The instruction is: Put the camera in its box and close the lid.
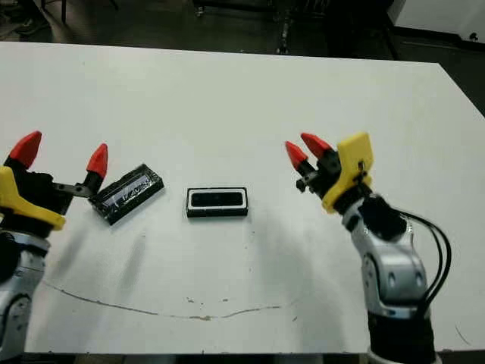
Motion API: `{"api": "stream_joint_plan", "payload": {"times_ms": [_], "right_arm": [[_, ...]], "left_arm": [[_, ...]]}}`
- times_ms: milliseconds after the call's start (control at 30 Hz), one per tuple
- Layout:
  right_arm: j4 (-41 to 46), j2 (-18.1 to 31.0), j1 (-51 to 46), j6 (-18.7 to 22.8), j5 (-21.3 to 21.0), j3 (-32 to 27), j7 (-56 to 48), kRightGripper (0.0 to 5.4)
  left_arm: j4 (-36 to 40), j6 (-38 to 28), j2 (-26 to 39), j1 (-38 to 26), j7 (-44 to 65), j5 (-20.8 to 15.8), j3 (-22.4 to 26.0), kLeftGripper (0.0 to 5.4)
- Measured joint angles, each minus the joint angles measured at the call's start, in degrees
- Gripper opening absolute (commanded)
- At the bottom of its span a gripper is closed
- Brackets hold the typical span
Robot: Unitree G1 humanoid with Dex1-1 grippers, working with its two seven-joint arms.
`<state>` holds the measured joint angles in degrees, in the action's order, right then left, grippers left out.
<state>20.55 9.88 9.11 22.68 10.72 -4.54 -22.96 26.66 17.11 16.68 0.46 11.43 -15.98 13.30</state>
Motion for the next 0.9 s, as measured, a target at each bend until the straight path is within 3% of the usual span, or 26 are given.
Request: {"api": "stream_joint_plan", "payload": {"times_ms": [167, 400, 567, 900], "right_arm": [[3.5, -1.1, -3.5, 0.4, 0.7, 0.0, 3.4, 0.02], [3.5, -1.2, -5.1, 0.2, 2.3, 0.0, 4.5, 0.02], [3.6, -1.2, -5.4, 0.2, 2.3, 0.3, 6.0, 0.02], [3.7, -1.1, -6.2, 0.2, 2.3, 1.4, 7.0, 0.02]], "left_arm": [[0.1, 8.7, 6.0, -3.6, 5.8, -8.3, 2.8, 5.4], [-5.5, 22.9, 17.5, -11.7, 17.3, -18.4, 3.5, 5.4], [-11.1, 29.0, 21.7, -17.6, 24.2, -21.9, 1.1, 5.4], [-16.8, 36.0, 21.3, -22.4, 26.3, -22.0, -6.0, 5.4]]}}
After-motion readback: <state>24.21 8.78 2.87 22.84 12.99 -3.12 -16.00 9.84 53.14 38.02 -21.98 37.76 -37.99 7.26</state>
